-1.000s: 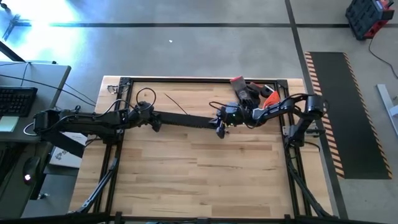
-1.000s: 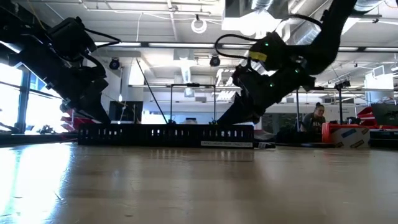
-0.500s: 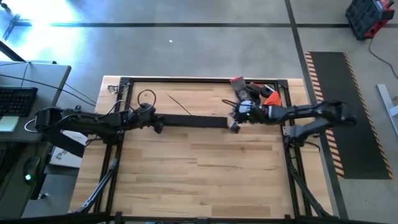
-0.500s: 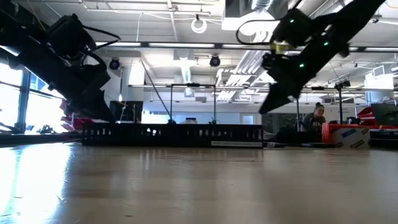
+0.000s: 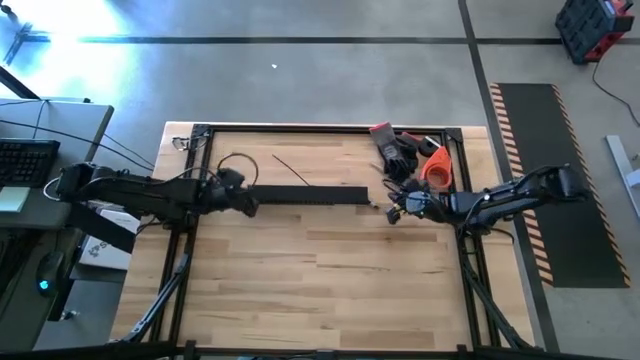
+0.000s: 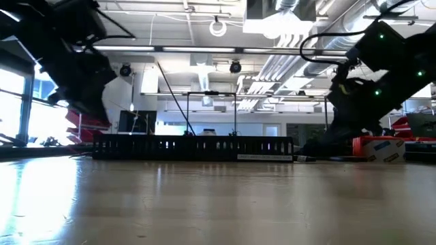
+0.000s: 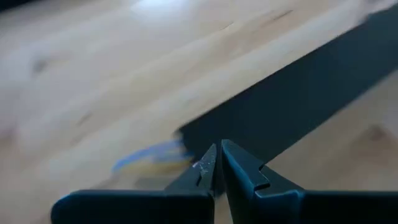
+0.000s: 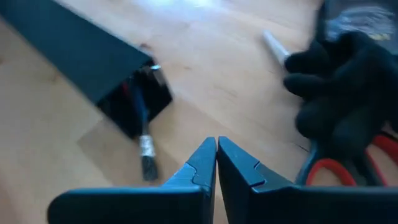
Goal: Ziptie cables
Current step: Close the black cable duct cover
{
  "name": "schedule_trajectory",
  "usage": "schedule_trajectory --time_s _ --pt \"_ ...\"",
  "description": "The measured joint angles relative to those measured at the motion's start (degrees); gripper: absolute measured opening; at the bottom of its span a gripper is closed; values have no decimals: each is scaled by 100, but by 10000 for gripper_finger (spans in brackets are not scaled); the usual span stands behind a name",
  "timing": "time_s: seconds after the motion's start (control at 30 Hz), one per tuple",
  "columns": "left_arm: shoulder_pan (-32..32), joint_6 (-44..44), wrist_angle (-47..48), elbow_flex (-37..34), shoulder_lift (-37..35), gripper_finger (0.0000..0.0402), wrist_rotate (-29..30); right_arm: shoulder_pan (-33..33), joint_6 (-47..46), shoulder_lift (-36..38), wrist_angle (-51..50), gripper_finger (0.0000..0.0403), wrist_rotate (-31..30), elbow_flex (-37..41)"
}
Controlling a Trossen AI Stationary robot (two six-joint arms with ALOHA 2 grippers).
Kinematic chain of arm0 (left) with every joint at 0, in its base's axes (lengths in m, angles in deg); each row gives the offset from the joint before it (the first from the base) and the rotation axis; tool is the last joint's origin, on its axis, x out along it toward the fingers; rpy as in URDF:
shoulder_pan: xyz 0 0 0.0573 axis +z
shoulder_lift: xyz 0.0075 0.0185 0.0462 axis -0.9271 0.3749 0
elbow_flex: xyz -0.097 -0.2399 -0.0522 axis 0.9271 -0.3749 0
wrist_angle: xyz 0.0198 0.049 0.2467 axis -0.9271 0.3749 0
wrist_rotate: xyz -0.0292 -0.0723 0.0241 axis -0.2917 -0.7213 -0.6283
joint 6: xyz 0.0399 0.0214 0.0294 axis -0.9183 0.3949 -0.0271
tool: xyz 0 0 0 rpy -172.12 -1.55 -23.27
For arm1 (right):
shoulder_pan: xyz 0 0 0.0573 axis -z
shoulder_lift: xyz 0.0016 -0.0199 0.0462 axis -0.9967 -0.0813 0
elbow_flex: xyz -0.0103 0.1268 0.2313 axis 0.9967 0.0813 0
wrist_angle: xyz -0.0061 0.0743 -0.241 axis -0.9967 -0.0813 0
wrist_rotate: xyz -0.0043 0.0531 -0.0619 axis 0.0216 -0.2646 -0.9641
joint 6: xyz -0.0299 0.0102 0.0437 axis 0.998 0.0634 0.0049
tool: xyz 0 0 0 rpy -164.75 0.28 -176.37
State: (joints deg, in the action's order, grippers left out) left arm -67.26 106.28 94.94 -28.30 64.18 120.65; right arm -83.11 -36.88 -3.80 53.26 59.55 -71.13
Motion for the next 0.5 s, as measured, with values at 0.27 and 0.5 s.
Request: schedule_trajectory --time_s 0.27,0.5 --pt "-303 1492 69 -460 778 0 534 -50 -270 -560 1246 0 -360 247" --pt "-301 1355 -1017 -609 1534 0 585 -49 -185 -1720 1767 0 -487 -296"
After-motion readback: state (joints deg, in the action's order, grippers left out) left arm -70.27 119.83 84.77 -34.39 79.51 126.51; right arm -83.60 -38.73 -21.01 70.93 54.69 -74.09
